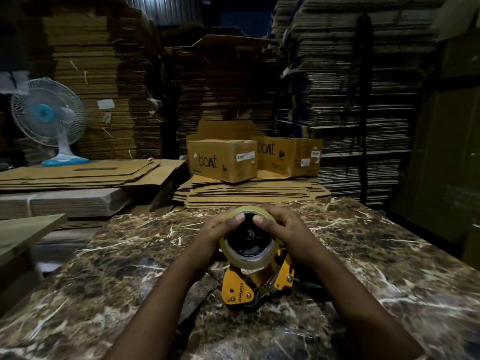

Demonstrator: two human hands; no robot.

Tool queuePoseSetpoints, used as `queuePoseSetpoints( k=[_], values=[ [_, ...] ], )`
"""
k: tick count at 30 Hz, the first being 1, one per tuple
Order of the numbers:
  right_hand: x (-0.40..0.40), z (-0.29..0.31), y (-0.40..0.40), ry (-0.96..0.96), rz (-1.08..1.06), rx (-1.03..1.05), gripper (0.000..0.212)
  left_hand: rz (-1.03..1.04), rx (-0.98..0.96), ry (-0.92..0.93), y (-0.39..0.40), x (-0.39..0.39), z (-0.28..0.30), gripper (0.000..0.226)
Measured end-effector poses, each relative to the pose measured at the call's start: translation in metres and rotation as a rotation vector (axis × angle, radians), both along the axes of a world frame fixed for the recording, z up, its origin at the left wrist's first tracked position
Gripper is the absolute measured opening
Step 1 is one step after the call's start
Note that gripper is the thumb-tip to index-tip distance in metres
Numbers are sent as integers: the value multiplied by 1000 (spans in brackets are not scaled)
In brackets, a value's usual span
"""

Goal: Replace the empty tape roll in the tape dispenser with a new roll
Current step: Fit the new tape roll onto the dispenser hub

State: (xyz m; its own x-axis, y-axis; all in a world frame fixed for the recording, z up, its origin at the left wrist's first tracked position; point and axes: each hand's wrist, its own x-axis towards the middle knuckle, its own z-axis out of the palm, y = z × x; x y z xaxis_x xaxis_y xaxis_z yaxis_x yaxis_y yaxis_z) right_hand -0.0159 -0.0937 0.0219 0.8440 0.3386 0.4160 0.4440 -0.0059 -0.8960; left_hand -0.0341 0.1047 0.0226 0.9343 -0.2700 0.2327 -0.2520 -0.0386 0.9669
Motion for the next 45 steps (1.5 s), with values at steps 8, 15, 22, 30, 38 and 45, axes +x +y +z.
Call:
queuePoseSetpoints(
  k=[8,15,22,30,38,45],
  values=[
    [-4,-5,8,-37,-130,106,34,27,-79,-6,-3,0,1,48],
    [-5,-5,12,-45,-138,169,43,12,-140,47,-4,5,0,66],
    [-2,-3,3,103,-55,144,56,-15,-139,87,-1,4,2,72],
    [-1,0,-14,162,112,96,66,-27,-113,49,1,7,2,72],
    [-10,8,-14,194,67,153,32,-70,-116,43,3,8,4,85],
    [-3,0,-16,163,24,157,38,-105,-45,25,8,5,7,58]
  ],
)
